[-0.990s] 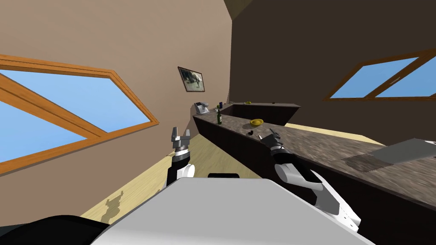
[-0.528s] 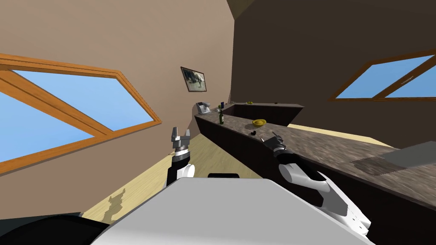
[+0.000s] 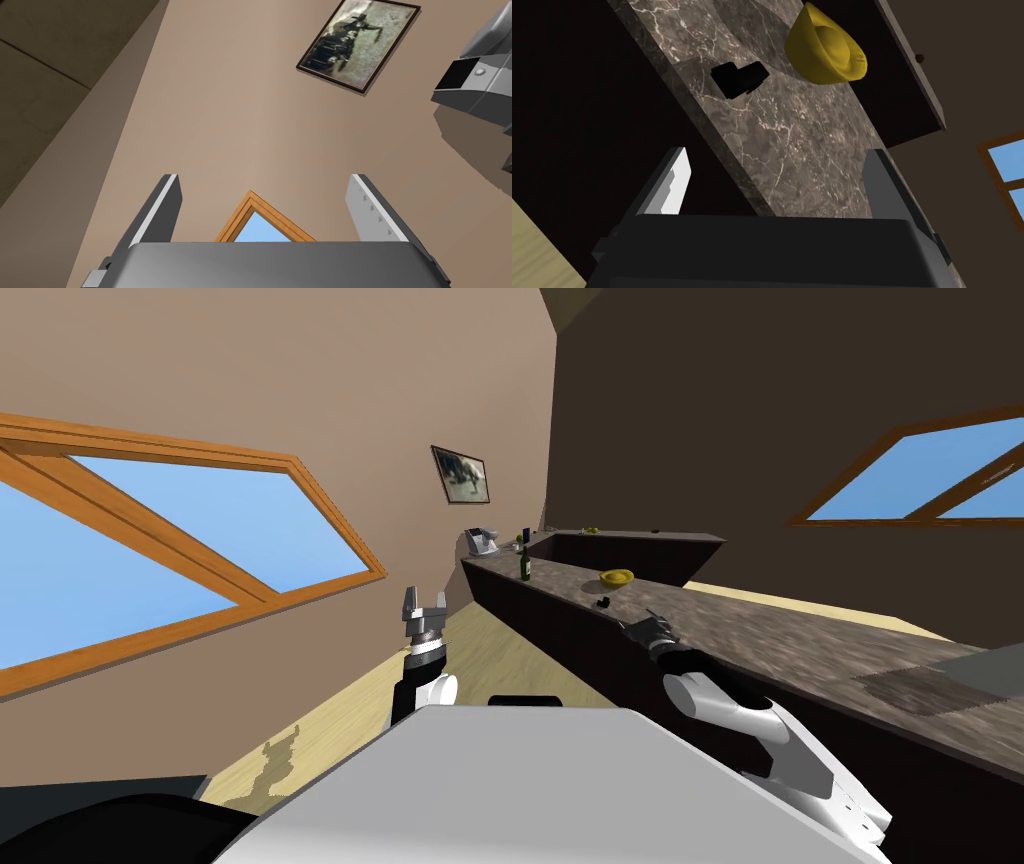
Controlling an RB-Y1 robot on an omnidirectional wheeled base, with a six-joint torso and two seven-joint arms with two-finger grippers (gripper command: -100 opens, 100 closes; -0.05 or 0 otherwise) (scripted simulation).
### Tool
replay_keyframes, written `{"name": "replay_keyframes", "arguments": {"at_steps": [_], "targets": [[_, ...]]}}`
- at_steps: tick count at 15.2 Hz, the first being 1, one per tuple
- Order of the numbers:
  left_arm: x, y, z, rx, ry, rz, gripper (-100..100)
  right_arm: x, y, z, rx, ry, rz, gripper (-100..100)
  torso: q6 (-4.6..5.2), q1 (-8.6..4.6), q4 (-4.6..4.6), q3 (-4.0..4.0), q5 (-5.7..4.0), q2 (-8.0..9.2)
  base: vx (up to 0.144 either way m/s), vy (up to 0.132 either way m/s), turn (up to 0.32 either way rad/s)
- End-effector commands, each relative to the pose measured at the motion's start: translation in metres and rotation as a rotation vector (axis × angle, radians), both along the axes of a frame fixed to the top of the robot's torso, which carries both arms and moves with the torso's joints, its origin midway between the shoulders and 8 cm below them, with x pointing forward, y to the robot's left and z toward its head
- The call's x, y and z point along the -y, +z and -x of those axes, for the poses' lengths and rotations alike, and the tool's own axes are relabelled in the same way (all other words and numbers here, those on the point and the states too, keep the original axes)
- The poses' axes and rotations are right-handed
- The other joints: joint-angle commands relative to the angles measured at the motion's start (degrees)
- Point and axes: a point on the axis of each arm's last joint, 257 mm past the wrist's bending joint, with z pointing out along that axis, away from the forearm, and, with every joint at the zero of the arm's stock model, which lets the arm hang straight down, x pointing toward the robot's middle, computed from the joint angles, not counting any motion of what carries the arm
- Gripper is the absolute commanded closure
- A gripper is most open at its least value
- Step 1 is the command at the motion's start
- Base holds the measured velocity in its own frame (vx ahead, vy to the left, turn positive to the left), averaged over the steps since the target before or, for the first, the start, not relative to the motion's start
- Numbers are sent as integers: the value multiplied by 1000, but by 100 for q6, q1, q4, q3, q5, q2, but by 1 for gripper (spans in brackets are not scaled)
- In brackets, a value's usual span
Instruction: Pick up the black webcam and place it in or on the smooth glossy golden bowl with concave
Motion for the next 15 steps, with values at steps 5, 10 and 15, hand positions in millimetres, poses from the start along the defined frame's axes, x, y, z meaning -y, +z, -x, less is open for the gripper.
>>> {"name": "replay_keyframes", "arguments": {"at_steps": [5,10,15], "targets": [[0,0,0,0,0,0,0,20,-31,15,-90,-66,-131,-100,0,-3,-1,-1,-1,-2,24,46,36],[0,0,0,0,0,0,0,32,-52,27,-148,-118,-222,-100,1,-6,-2,-4,-1,-6,30,37,30],[0,0,0,0,0,0,0,54,-80,49,-222,-212,-374,-100,2,-12,-1,-2,-2,-3,36,32,45]]}}
